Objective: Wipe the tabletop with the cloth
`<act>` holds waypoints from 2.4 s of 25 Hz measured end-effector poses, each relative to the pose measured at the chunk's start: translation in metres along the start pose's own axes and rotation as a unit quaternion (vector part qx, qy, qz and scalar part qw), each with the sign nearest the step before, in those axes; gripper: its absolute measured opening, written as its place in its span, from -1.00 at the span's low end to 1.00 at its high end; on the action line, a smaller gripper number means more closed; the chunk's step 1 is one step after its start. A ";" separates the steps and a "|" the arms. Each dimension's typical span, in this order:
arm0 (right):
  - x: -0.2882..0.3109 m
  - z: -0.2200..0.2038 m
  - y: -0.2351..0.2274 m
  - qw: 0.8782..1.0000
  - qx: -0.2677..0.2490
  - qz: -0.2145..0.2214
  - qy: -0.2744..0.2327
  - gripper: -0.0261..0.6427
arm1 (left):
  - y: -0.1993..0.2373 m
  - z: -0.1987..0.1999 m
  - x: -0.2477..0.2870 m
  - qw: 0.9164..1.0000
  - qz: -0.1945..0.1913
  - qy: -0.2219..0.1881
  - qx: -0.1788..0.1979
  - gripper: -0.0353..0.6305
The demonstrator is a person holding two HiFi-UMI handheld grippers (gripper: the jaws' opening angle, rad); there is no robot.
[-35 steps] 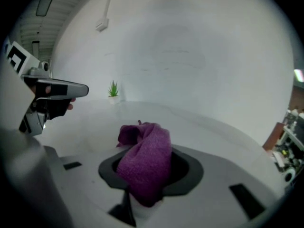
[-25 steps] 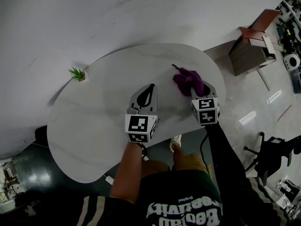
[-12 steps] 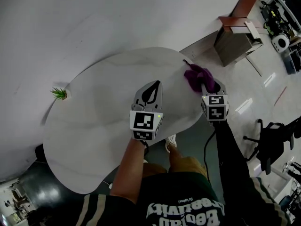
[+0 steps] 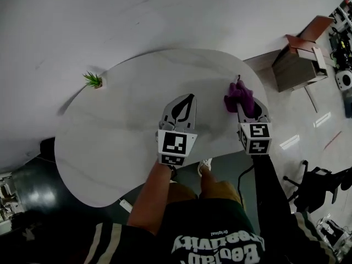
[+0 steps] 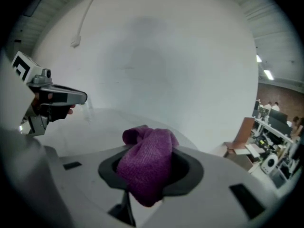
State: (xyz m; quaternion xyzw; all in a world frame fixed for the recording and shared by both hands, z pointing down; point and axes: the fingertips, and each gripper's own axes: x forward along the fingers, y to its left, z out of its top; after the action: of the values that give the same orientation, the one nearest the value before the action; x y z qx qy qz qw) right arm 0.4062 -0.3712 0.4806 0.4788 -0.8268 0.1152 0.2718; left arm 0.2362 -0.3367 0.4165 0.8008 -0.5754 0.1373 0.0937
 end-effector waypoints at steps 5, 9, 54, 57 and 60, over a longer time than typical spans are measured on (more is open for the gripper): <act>0.012 0.042 0.124 0.996 -0.044 0.071 -0.030 -0.51 | 0.086 -0.016 -0.094 0.996 0.093 -0.011 0.001 -0.89; 0.010 0.069 0.240 0.986 -0.075 0.140 -0.050 -0.51 | 0.156 -0.040 -0.188 0.985 0.174 -0.006 -0.020 -0.89; -0.109 -0.058 0.813 0.873 -0.235 0.428 0.002 -0.51 | 0.306 -0.266 -0.668 0.887 0.439 0.057 -0.130 -0.89; -0.088 -0.048 0.760 0.895 -0.215 0.391 0.005 -0.51 | 0.297 -0.250 -0.618 0.907 0.401 0.053 -0.120 -0.89; -0.065 -0.034 0.702 0.914 -0.193 0.357 0.001 -0.51 | 0.288 -0.237 -0.563 0.923 0.365 0.063 -0.100 -0.89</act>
State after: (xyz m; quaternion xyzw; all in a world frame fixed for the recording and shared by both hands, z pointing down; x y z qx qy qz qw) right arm -0.1565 0.0537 0.5212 0.0897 -0.9485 0.0431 0.3007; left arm -0.2321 0.1489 0.4534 0.5111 -0.8317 0.1542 0.1525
